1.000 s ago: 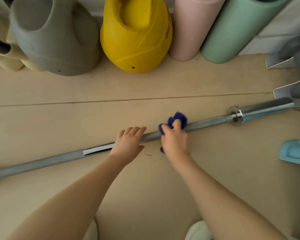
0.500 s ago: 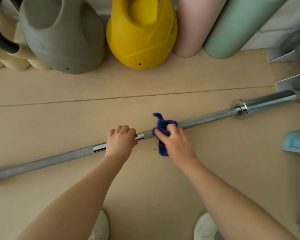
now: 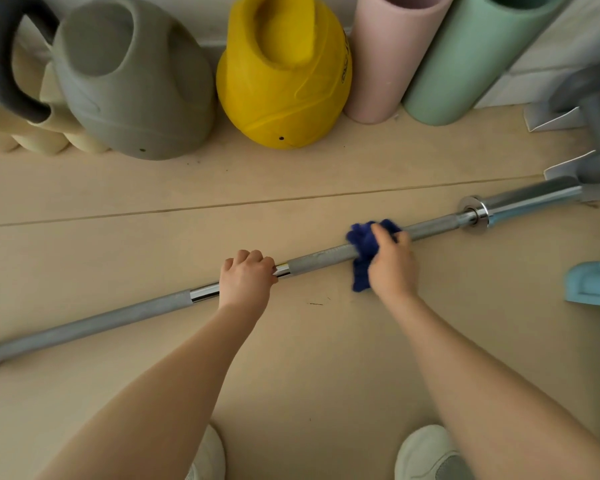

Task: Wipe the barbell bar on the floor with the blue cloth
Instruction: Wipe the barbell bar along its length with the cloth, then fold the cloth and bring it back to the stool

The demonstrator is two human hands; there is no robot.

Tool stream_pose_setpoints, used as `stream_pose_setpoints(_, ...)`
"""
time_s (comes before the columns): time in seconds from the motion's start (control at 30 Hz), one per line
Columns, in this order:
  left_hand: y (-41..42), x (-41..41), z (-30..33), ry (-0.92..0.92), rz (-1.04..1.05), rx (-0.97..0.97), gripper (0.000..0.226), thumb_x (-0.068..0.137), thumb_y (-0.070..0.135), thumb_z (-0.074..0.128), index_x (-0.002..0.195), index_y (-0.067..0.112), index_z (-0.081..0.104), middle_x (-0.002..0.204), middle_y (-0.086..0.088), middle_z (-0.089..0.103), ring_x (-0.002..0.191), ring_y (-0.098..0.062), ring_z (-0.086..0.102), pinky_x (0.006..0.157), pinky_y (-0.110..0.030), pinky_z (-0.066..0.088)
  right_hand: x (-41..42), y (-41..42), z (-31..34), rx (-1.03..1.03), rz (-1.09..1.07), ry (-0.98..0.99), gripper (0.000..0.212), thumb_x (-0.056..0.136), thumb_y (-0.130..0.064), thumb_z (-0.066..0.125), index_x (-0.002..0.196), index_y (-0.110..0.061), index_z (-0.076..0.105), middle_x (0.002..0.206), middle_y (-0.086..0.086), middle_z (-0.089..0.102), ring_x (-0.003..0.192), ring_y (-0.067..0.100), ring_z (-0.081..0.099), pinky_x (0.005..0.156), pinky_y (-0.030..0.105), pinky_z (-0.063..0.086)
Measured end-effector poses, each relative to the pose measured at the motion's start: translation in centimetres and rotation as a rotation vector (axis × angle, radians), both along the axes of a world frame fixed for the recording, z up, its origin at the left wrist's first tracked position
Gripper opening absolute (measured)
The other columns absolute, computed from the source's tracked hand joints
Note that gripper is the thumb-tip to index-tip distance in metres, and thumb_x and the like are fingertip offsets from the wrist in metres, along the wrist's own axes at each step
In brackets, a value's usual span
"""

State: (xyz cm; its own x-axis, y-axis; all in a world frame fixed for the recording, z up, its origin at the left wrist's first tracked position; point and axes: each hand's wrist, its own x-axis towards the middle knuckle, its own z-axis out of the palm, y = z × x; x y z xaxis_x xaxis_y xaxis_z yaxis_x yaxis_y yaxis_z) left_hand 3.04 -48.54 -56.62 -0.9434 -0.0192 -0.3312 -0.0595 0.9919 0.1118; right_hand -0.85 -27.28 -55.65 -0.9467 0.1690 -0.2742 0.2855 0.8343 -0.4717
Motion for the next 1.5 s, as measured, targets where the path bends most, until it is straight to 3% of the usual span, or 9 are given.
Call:
stream_pose_setpoints(0.27,0.3,-1.0,1.5,-0.130,0.051,-0.024,0.029,0.098,0.025,0.039,0.120,0.018,0.056,0.121,-0.003,0.058,0.120,-0.024,0.041,0.093,-0.032,0.035,1.1,-4.4,2.5,-0.478,0.191,-0.145,0.045,0.090,-0.003,0.042,0.129,-0.024,0.049,0.131,0.003,0.050,0.119,0.021,0.048,0.099,0.031,0.038)
stream_pose_setpoints(0.43,2.3,-3.9,7.6,-0.036,0.260,0.564,0.037,0.098,0.014,0.036,0.134,0.014,0.045,0.134,-0.004,0.054,0.122,-0.022,0.047,0.094,-0.025,0.036,-0.9,-0.1,9.5,-0.748,0.027,-0.126,0.027,0.090,-0.003,0.049,0.093,-0.029,0.053,0.097,-0.012,0.059,0.101,0.013,0.052,0.081,0.026,0.042)
stream_pose_setpoints(0.67,5.1,-6.4,19.4,-0.019,-0.002,0.987,0.041,0.094,0.029,0.051,0.134,0.020,0.046,0.122,0.002,0.056,0.103,-0.006,0.050,0.093,-0.023,0.041,-2.4,2.1,19.5,-0.947,0.328,-0.170,0.020,0.076,-0.003,0.065,0.076,-0.017,0.050,0.066,-0.015,0.056,0.061,-0.005,0.050,0.058,0.011,0.038)
stream_pose_setpoints(0.83,4.3,-5.4,23.0,0.011,-0.293,0.875,0.044,0.073,0.020,0.078,0.111,0.014,0.057,0.092,0.003,0.062,0.077,-0.003,0.054,0.068,-0.003,0.039,-2.3,3.4,23.7,-1.013,0.320,-0.100,0.017,0.074,-0.011,0.057,0.088,-0.017,0.051,0.076,-0.012,0.062,0.071,0.000,0.056,0.065,0.013,0.044)
stream_pose_setpoints(0.97,3.0,-5.3,23.1,0.000,-0.237,0.745,0.021,0.077,0.020,0.075,0.092,0.013,0.064,0.078,0.002,0.059,0.072,-0.015,0.051,0.062,-0.018,0.038,-2.7,4.2,25.3,-0.690,0.456,-0.045,0.050,0.079,-0.006,0.062,0.126,-0.020,0.048,0.117,0.000,0.060,0.104,0.007,0.057,0.094,0.020,0.044)
stream_pose_setpoints(1.1,1.8,-5.3,23.4,-0.247,-0.250,0.851,0.024,0.077,0.011,0.074,0.063,0.023,0.058,0.056,0.009,0.053,0.058,-0.007,0.045,0.059,-0.021,0.037,-2.7,4.6,26.4,-0.330,0.651,-0.103,0.030,0.079,-0.004,0.068,0.093,-0.030,0.062,0.096,-0.011,0.063,0.083,-0.012,0.054,0.078,0.008,0.040)
stream_pose_setpoints(1.27,2.1,-5.0,24.6,-0.294,-0.158,1.204,0.023,0.085,0.014,0.063,0.066,0.027,0.067,0.061,0.013,0.064,0.060,-0.001,0.056,0.059,-0.014,0.046,-2.4,4.5,26.7,0.123,0.663,0.136,0.025,0.075,-0.034,0.073,0.062,-0.023,0.055,0.112,0.001,0.050,0.099,0.019,0.049,0.081,0.025,0.033)
stream_pose_setpoints(1.4,2.4,-5.0,25.0,-0.320,-0.043,1.327,0.026,0.082,0.023,0.059,0.057,0.027,0.066,0.054,0.012,0.059,0.052,-0.002,0.051,0.050,-0.014,0.040,-2.3,3.5,26.8,0.614,0.693,0.123,0.042,0.096,-0.040,0.036,0.093,-0.014,0.068,0.105,0.006,0.063,0.109,0.026,0.052,0.107,0.040,0.022)
stream_pose_setpoints(1.5,2.2,-5.0,25.1,-0.392,0.071,1.450,0.016,0.072,0.029,0.062,0.058,0.021,0.061,0.055,0.003,0.056,0.050,-0.010,0.050,0.048,-0.020,0.039,-1.8,3.0,27.5,0.186,0.646,0.210,0.027,0.097,-0.020,0.041,0.108,-0.013,0.064,0.110,0.007,0.065,0.106,0.024,0.057,0.098,0.034,0.036)
